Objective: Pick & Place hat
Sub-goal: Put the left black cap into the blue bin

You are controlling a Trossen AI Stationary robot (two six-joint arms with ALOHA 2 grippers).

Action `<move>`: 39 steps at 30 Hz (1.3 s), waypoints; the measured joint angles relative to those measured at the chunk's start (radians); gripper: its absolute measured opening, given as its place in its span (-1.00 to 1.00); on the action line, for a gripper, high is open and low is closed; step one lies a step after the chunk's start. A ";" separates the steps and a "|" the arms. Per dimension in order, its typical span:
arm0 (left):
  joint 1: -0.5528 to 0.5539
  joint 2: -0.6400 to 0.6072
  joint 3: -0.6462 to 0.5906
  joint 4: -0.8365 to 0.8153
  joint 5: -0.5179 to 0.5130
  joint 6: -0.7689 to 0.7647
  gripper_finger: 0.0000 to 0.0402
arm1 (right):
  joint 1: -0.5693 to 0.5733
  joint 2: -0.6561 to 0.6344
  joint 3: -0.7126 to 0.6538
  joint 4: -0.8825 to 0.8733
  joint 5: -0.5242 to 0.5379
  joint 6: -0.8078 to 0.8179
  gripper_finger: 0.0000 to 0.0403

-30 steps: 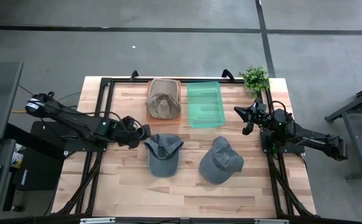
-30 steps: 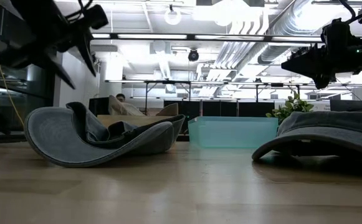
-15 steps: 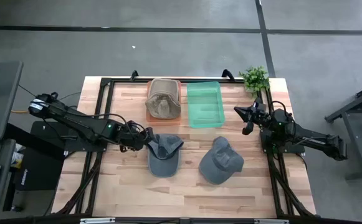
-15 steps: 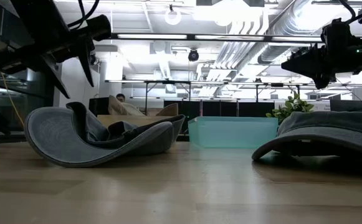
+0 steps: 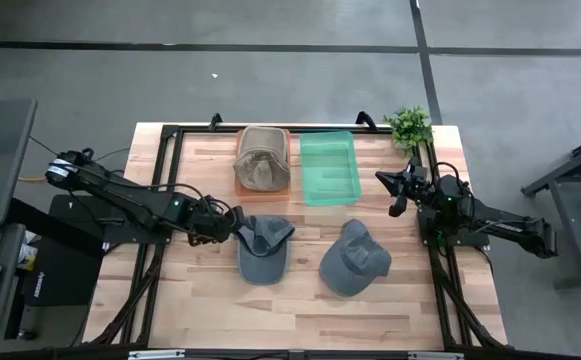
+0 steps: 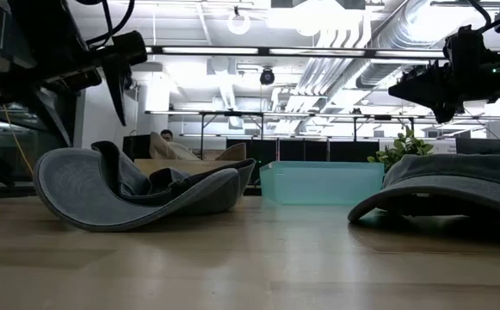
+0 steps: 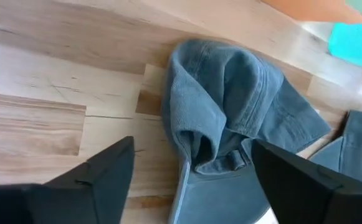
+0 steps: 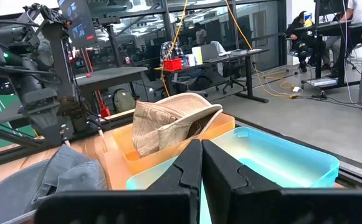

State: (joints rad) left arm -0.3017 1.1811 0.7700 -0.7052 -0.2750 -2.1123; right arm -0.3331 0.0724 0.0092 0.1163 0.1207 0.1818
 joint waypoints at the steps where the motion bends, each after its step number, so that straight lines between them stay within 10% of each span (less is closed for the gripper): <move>1: 0.000 0.012 0.000 0.001 -0.004 -0.010 0.56 | 0.000 0.000 0.000 0.000 0.000 0.000 -0.98; 26: 0.069 0.228 -0.002 0.187 0.033 -0.012 0.66 | 0.000 0.000 0.000 -0.001 0.000 0.000 -0.98; 39: 0.073 0.229 -0.002 0.171 0.084 -0.013 -0.18 | 0.000 0.000 0.000 0.000 0.000 0.000 -0.98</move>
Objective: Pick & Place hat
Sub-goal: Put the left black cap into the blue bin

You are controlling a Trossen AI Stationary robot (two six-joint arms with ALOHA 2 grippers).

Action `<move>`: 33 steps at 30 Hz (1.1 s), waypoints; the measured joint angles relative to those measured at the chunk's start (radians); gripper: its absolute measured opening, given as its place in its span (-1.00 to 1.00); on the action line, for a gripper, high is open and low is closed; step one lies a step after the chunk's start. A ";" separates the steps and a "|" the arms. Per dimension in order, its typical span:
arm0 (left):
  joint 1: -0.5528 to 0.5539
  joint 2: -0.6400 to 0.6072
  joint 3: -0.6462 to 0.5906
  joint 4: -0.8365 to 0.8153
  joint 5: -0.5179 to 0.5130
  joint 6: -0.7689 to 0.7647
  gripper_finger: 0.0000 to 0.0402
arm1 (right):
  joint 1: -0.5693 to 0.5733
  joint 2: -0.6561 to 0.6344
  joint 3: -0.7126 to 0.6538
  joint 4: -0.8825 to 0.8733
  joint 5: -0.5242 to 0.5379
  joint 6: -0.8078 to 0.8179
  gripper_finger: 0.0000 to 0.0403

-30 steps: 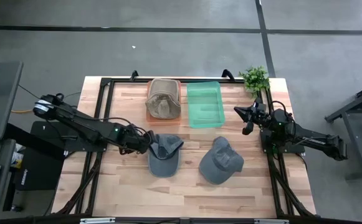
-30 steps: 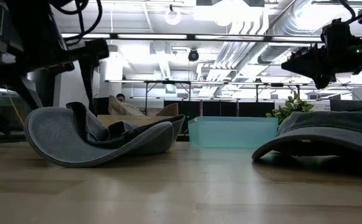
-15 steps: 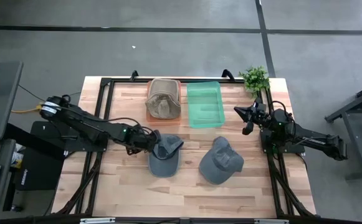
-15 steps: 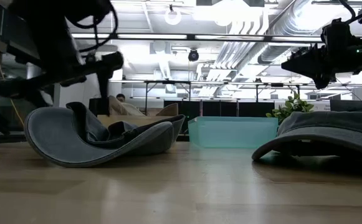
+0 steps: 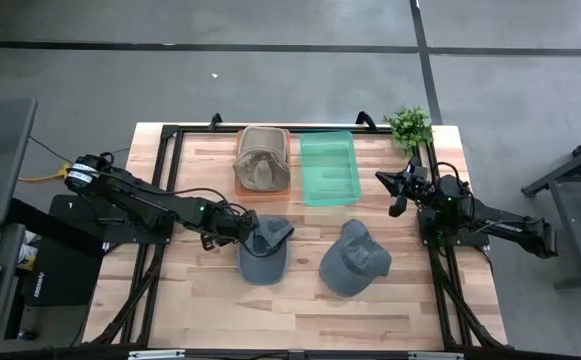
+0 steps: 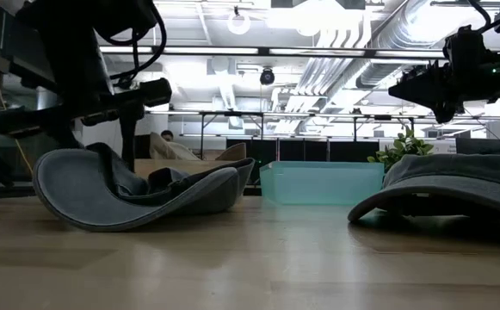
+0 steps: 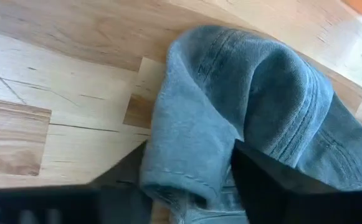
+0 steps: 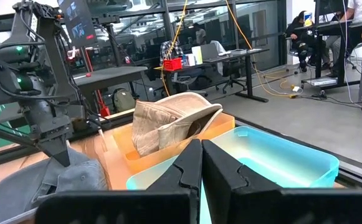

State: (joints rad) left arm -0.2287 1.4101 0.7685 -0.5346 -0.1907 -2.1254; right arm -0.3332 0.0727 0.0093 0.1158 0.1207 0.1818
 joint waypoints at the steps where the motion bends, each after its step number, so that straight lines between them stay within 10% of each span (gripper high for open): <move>1: 0.000 0.000 0.000 0.000 0.001 0.000 -0.27 | 0.000 0.000 0.000 0.000 0.000 0.000 -0.98; 9: 0.000 0.000 0.000 -0.007 0.022 0.028 -0.95 | 0.000 0.000 0.000 0.000 0.000 0.000 -0.98; 33: 0.000 0.000 0.221 -0.147 -0.003 0.333 -1.00 | 0.000 0.000 0.000 0.000 0.000 0.000 -0.98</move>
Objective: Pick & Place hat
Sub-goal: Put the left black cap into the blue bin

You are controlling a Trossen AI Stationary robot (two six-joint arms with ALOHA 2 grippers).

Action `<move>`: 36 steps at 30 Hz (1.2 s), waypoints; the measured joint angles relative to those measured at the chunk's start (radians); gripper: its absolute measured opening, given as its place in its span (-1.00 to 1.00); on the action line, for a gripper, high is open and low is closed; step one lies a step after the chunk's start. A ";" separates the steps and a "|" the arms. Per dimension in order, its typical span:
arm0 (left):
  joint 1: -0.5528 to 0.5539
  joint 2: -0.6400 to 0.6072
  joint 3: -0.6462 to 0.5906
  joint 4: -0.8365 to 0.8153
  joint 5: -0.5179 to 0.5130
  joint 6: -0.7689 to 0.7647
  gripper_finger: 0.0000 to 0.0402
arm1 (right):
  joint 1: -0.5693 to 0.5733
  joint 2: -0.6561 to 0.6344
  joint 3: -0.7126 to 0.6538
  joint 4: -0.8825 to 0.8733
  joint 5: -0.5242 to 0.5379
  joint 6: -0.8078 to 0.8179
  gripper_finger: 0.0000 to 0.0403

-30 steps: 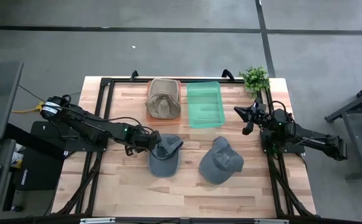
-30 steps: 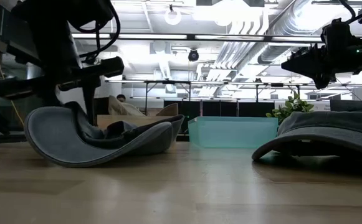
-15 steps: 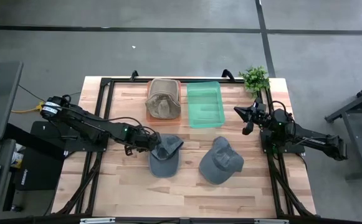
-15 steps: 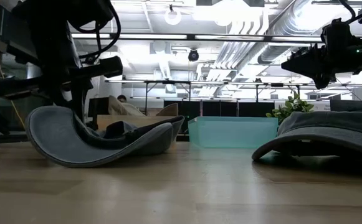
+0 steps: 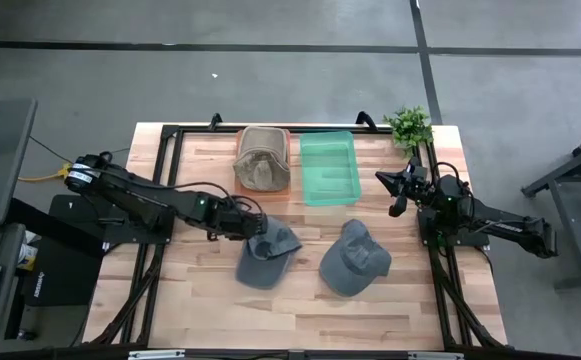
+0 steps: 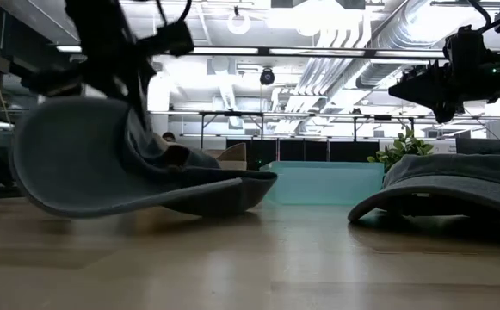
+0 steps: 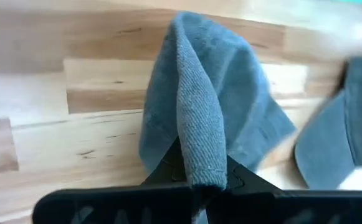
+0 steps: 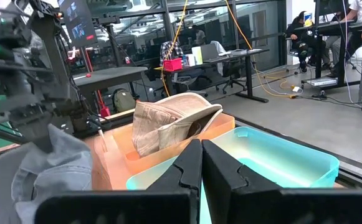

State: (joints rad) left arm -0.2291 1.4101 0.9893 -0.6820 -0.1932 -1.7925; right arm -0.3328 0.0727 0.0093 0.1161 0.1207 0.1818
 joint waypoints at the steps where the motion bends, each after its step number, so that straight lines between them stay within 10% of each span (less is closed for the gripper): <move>1: 0.000 0.000 0.017 -0.009 0.001 0.046 -1.00 | 0.000 0.000 0.000 0.000 0.000 0.000 -0.98; 17: 0.000 0.000 0.227 -0.164 0.185 0.497 -1.00 | 0.000 0.000 0.000 0.000 0.000 0.000 -0.98; 36: 0.001 0.000 0.263 -0.154 0.258 0.671 -1.00 | 0.000 0.000 0.000 0.000 0.000 0.000 -0.98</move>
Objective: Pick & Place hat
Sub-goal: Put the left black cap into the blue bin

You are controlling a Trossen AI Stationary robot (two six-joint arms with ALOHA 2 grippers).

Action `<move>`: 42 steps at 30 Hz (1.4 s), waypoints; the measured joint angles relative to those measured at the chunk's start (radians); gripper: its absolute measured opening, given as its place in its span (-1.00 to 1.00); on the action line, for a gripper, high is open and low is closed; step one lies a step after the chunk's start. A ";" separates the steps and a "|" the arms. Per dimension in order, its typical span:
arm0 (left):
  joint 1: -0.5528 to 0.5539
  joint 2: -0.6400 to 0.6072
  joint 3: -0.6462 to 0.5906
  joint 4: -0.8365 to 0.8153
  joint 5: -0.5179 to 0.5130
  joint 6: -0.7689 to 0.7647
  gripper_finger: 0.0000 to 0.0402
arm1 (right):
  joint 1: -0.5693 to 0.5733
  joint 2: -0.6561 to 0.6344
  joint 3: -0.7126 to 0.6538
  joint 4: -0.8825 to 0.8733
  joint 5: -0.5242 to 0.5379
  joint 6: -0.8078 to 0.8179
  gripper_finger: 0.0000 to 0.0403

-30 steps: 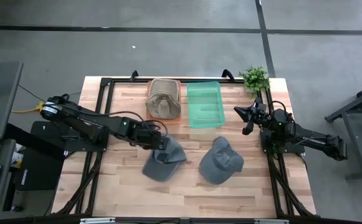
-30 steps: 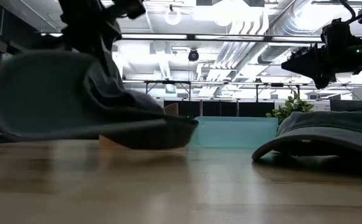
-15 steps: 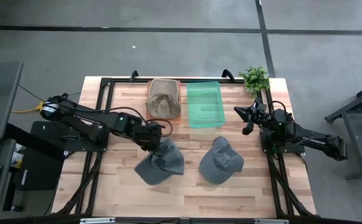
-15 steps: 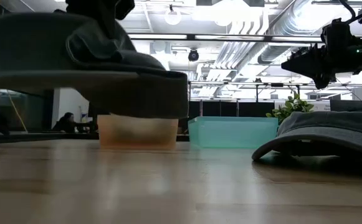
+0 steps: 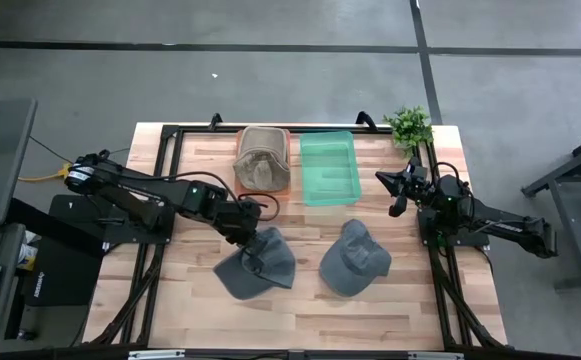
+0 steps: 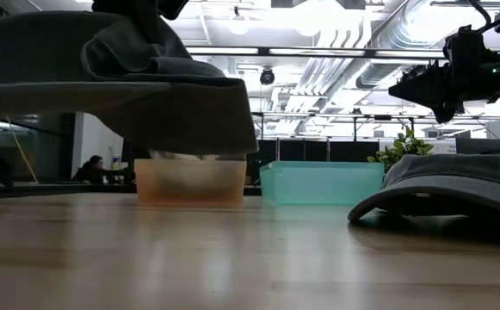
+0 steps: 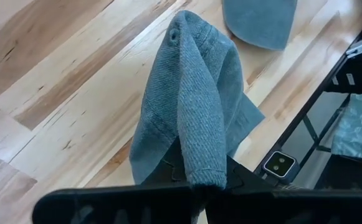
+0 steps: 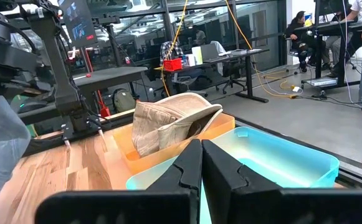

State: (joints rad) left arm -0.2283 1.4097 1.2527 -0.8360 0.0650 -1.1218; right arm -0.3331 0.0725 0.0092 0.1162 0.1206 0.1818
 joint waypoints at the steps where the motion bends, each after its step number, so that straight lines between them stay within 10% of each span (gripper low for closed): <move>1: 0.000 0.000 0.000 0.005 0.000 0.007 -1.00 | 0.000 0.000 0.000 0.000 0.000 0.000 -0.98; 28: 0.043 -0.001 0.064 0.004 0.030 0.149 -1.00 | 0.099 0.028 0.022 0.000 -0.248 0.643 -0.98; 42: 0.092 -0.001 0.065 0.003 0.078 0.195 -1.00 | 0.440 0.593 0.292 0.016 -0.054 0.453 -1.00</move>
State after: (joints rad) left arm -0.1368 1.4090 1.3174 -0.8330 0.1433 -0.9269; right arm 0.1064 0.6655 0.3011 0.1326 0.0668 0.6343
